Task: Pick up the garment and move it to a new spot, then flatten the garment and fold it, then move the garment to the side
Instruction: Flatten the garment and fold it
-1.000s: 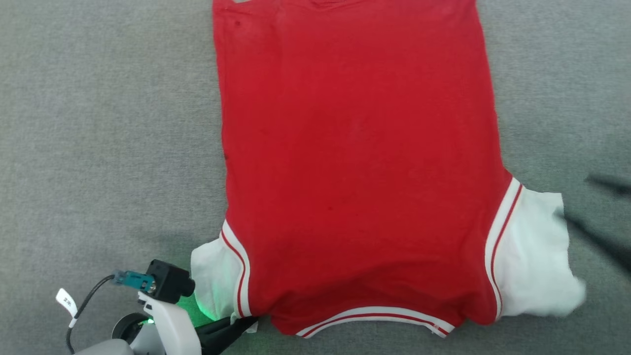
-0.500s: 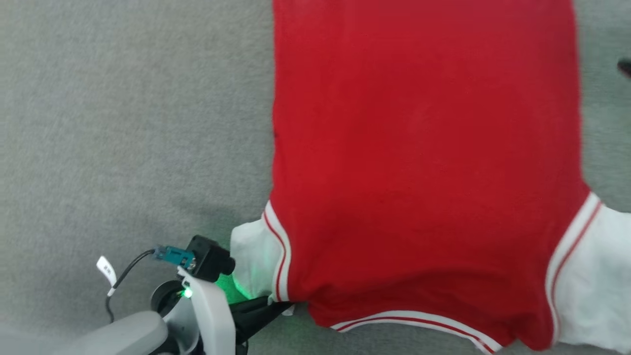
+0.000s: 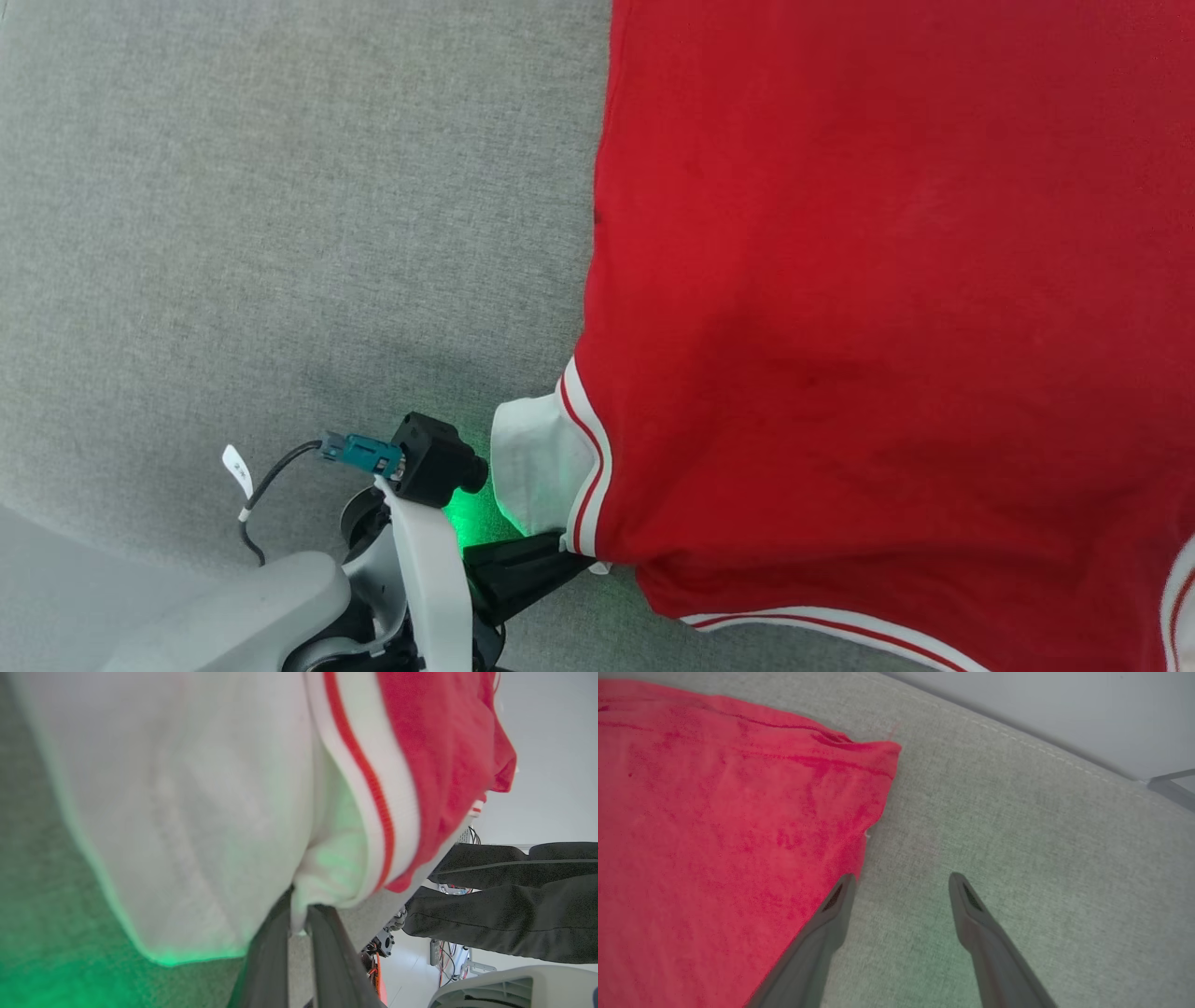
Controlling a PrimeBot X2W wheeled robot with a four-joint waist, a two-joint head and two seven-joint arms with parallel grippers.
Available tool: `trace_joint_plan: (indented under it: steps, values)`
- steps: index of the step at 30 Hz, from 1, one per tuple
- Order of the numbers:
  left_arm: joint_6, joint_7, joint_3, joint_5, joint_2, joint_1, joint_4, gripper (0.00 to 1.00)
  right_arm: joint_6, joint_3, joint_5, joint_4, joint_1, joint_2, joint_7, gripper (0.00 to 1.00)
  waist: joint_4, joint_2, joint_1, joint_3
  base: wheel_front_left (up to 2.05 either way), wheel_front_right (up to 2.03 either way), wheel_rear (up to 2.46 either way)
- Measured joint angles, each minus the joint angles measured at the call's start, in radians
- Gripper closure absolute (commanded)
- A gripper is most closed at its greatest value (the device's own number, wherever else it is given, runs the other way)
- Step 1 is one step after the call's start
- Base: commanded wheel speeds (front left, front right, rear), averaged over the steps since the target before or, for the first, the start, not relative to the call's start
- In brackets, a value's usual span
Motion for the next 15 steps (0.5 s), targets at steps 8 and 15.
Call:
trace_joint_plan:
  steps: [8, 15]
  values:
    - [-0.016, -0.011, 0.003, 0.001, -0.012, -0.011, 0.006, 1.0, 0.0, 0.02, -0.08, 0.093, -0.082, 0.059, 0.061, 0.0, 0.015, 0.0, -0.0001, 0.036, 0.0, 0.0, 0.0]
    - [-0.024, -0.016, 0.003, 0.001, -0.021, -0.016, 0.017, 1.0, 0.0, 0.05, -0.087, 0.088, -0.089, 0.056, 0.077, 0.52, 0.016, 0.0, 0.0, 0.042, 0.0, 0.0, 0.0]
